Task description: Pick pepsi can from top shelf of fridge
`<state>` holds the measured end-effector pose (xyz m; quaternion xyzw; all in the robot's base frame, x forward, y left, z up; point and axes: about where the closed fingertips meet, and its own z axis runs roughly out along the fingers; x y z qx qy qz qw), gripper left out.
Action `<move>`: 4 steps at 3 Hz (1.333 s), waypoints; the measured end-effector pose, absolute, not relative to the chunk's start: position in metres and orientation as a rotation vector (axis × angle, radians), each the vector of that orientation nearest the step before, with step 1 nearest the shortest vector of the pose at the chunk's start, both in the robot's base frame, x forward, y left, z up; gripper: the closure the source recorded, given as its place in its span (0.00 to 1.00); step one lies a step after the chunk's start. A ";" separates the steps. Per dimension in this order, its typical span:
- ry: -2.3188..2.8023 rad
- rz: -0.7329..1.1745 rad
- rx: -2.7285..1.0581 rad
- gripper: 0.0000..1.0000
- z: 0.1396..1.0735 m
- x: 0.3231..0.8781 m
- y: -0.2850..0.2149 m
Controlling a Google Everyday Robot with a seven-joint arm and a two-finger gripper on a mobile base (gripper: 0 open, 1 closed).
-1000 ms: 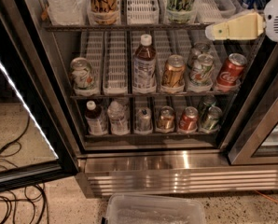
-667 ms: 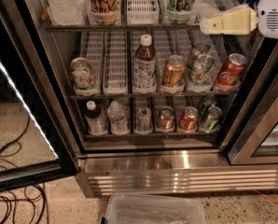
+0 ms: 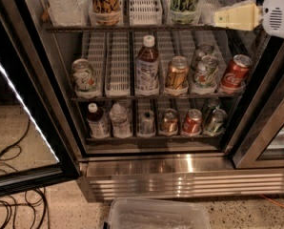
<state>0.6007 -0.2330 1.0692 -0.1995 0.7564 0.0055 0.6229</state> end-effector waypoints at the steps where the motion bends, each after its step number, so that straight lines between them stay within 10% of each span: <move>1: 1.720 -0.050 -0.405 0.11 1.072 0.595 -0.247; 4: 1.684 -0.084 -0.337 0.19 1.073 0.584 -0.249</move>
Offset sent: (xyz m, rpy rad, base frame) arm -0.0134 -0.0185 0.0077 -0.0072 -0.0870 -0.1585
